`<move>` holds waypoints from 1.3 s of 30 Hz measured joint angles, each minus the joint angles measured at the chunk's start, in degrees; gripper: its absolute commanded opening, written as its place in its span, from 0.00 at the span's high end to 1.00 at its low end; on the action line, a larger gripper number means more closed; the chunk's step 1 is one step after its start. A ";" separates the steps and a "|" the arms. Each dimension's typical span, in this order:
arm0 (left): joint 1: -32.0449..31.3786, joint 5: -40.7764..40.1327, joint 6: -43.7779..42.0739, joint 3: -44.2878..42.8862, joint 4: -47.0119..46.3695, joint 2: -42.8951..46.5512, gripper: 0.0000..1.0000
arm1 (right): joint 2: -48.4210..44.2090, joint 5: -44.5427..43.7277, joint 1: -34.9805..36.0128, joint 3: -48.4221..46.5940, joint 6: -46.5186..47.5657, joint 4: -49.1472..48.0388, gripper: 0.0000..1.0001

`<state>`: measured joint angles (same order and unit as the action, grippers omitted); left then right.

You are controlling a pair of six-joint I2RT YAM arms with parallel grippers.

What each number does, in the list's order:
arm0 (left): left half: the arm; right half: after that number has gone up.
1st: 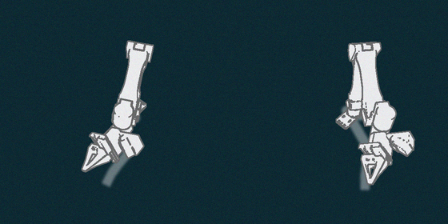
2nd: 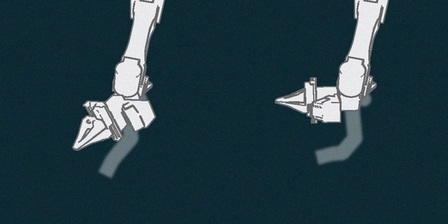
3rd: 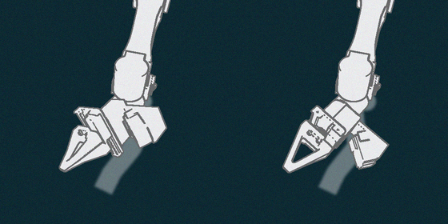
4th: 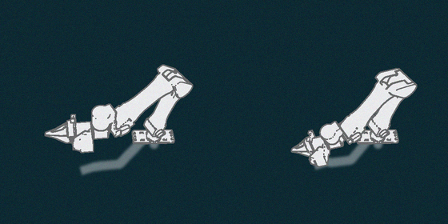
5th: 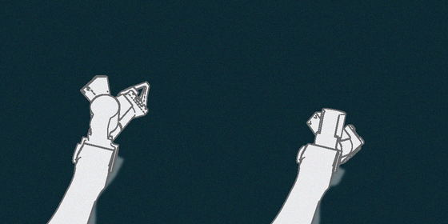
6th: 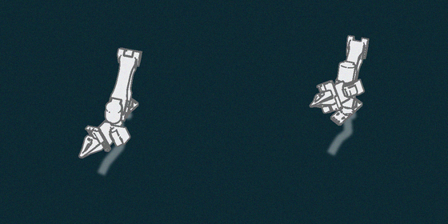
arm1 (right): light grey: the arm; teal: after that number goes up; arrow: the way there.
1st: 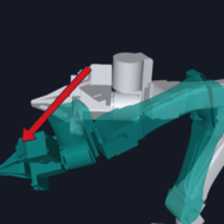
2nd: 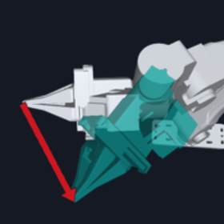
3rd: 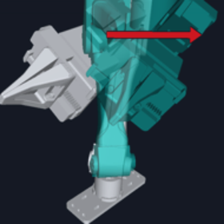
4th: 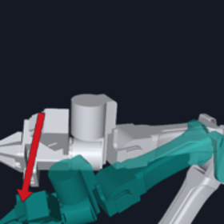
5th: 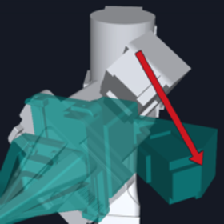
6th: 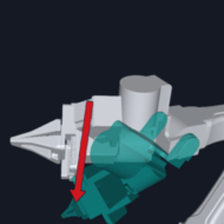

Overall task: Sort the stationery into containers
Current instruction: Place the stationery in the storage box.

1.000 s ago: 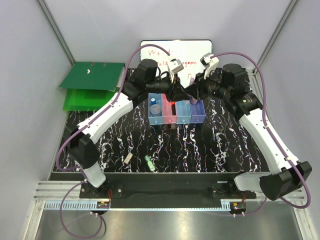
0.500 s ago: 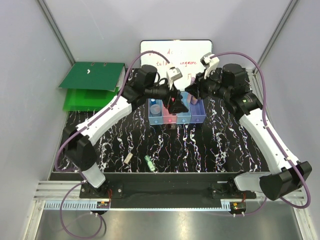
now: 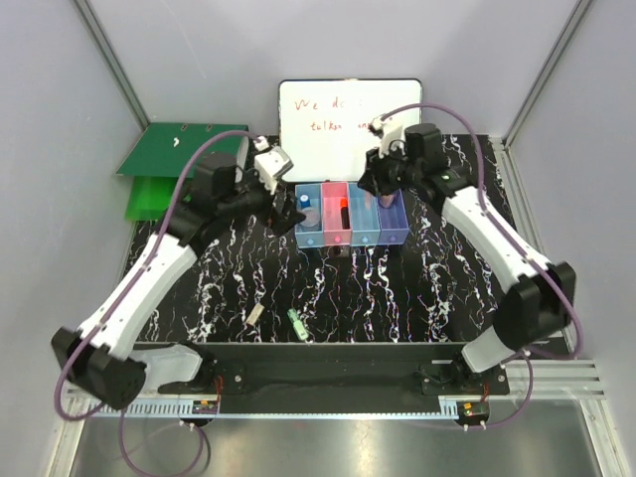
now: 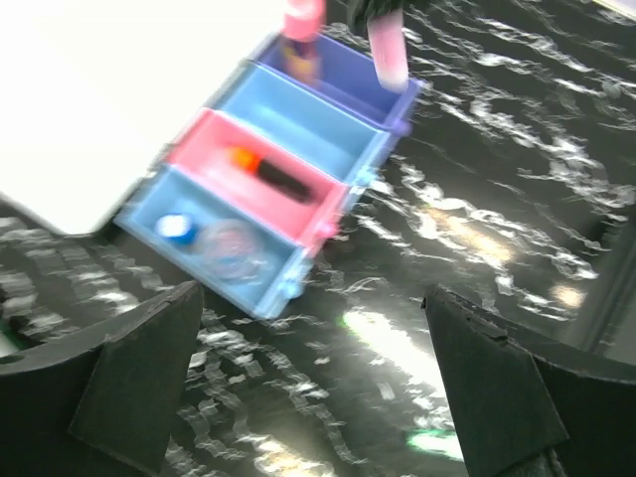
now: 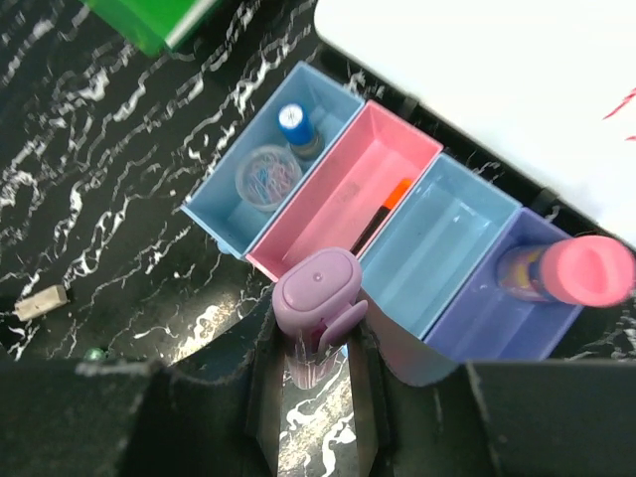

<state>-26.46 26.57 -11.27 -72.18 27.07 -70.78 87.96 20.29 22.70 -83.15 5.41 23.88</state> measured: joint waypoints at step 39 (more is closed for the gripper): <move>0.44 -11.80 -17.29 10.93 2.91 16.24 0.01 | 35.26 0.04 4.90 -15.82 1.64 -0.09 0.72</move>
<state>-26.02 14.76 -28.56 -61.25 29.98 -54.54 123.22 20.34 27.59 -98.98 7.05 23.79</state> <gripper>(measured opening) 0.987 0.331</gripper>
